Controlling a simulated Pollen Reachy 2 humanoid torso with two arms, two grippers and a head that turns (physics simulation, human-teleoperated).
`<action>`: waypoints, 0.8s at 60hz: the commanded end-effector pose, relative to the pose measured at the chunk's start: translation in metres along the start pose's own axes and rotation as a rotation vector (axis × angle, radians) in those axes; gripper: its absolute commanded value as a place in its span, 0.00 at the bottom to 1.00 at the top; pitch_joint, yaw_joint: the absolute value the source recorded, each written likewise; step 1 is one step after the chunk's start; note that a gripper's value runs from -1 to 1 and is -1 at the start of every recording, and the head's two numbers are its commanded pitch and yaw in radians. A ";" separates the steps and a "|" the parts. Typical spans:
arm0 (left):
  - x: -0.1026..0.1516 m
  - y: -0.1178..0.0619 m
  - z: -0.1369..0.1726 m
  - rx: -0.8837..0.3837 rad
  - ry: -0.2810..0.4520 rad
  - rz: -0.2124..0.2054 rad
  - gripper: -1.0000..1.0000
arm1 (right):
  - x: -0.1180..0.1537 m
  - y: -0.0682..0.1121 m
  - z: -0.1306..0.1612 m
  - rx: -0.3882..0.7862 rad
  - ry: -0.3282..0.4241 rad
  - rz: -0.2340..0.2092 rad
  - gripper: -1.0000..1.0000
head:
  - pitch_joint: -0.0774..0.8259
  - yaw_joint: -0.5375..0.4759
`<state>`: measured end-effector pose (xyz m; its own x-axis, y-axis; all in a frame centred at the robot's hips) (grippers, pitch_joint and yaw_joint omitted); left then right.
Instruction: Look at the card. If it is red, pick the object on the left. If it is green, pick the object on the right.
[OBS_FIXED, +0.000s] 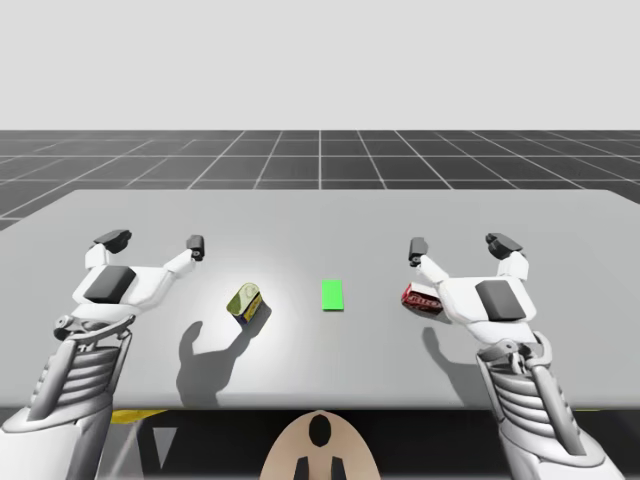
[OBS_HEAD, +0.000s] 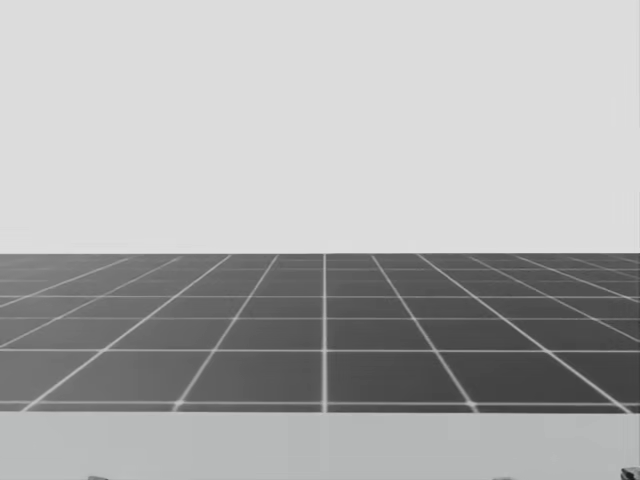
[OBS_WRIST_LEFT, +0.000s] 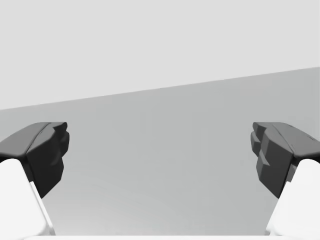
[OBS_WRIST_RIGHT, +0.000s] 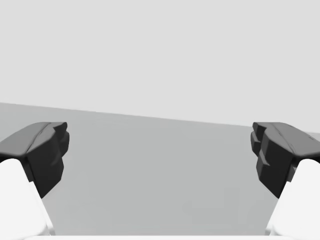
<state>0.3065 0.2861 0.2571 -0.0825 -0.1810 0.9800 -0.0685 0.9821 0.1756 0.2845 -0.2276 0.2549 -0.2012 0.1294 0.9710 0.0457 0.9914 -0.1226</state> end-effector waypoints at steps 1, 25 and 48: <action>0.000 0.000 0.000 0.000 0.001 -0.001 0.00 | -0.001 0.003 0.002 -0.014 -0.014 -0.019 0.00 | 0.03 0.54; 0.000 0.000 0.000 0.000 0.002 -0.001 0.00 | 0.001 0.002 0.002 0.012 -0.012 -0.025 0.00 | 0.33 0.53; -0.001 0.000 -0.001 -0.002 0.004 -0.013 0.00 | -0.001 0.004 0.001 0.020 -0.002 -0.019 0.00 | 0.71 0.49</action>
<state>0.3073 0.2860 0.2564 -0.0779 -0.1902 0.9786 -0.0674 0.9804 0.1852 0.2840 -0.2261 0.2543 -0.2089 0.1177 0.9708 0.0253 0.9931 -0.1149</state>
